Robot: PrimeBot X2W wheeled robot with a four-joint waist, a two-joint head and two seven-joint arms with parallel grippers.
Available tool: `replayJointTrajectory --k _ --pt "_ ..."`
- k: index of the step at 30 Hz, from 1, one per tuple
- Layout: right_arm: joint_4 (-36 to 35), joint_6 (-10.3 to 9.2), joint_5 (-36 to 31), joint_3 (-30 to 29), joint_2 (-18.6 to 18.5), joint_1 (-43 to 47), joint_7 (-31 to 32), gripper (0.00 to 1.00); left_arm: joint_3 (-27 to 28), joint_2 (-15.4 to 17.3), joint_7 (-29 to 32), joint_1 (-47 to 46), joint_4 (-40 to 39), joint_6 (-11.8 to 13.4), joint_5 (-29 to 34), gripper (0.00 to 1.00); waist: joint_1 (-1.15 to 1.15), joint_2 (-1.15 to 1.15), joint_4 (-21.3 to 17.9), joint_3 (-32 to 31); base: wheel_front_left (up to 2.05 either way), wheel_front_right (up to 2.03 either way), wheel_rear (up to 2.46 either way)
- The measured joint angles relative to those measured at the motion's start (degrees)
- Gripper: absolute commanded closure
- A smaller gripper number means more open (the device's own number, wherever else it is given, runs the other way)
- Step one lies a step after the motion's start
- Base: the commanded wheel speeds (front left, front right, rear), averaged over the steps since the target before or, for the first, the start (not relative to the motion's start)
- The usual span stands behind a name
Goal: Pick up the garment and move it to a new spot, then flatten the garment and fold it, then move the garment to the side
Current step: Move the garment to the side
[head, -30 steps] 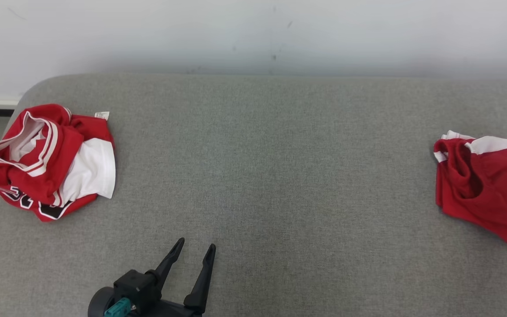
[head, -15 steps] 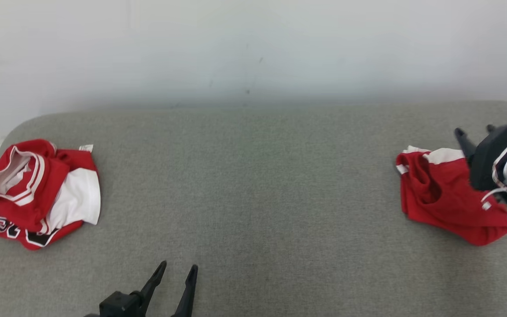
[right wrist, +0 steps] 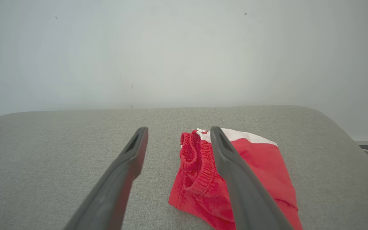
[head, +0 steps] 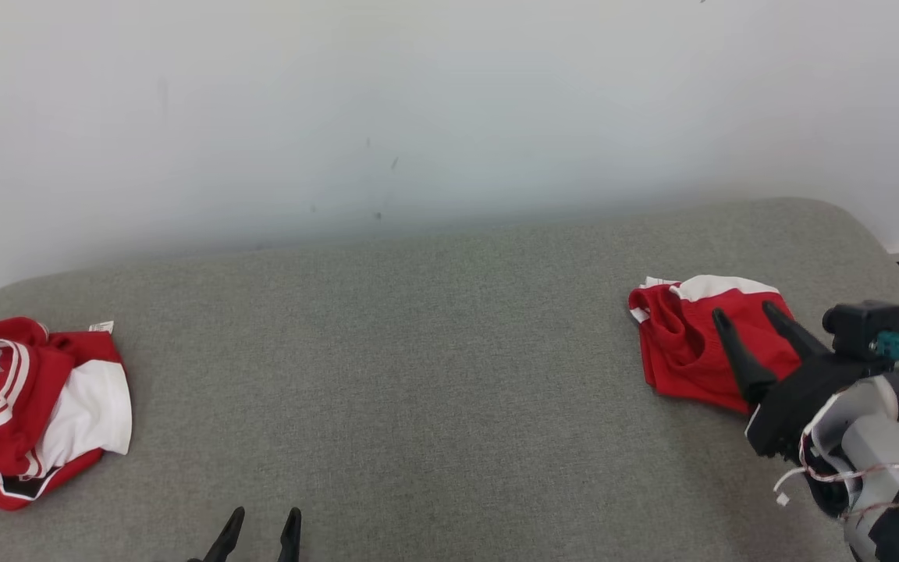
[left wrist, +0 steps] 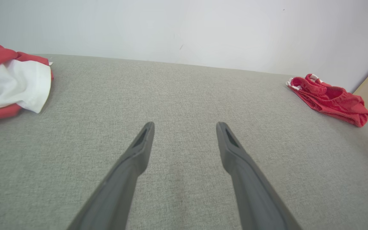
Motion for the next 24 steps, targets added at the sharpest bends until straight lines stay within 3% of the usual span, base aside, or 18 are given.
replayJointTrajectory --k 7,24 --pt "-9.14 -3.67 1.64 -3.93 -1.64 11.35 -1.05 0.00 0.90 0.65 -0.01 0.97 -1.83 0.58 0.02 0.00 -0.01 0.00 -0.55 -1.83 0.00 0.00 0.00" --pt "-28.36 -12.07 -1.72 -11.09 -5.83 27.69 -1.14 0.00 5.22 3.41 0.00 3.15 -4.49 2.68 0.19 0.00 0.01 0.01 -1.28 -1.28 0.00 0.00 0.00"
